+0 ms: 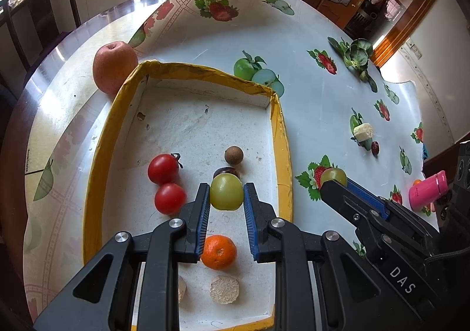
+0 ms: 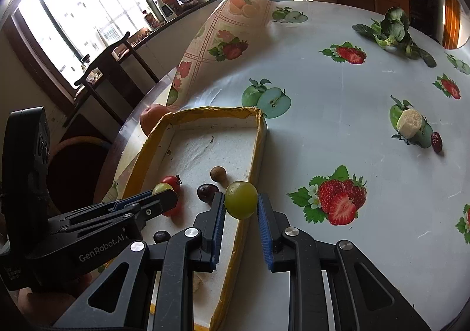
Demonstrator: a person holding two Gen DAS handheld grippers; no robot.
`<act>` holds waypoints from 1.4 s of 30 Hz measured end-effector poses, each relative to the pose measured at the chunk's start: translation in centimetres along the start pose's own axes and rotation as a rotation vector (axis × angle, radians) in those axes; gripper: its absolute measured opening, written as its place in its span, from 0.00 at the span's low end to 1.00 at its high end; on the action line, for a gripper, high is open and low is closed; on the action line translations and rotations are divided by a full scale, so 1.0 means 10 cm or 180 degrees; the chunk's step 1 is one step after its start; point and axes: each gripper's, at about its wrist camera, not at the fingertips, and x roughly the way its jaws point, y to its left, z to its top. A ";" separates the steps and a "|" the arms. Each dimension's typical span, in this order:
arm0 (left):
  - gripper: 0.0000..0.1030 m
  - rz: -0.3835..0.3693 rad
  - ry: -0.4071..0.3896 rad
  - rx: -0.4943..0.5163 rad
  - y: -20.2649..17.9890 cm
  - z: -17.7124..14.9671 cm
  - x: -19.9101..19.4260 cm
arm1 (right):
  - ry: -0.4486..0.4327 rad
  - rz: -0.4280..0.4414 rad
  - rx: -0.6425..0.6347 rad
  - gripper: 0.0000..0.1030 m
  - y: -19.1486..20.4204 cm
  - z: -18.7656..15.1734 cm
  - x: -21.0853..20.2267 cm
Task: Organize fruits
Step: 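Carry both grapes into the yellow tray and open both grippers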
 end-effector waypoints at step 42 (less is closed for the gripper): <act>0.28 0.0407 0.0292 -0.0061 0.40 0.54 0.82 | 0.0445 -0.0060 -0.0210 0.23 0.18 0.50 1.26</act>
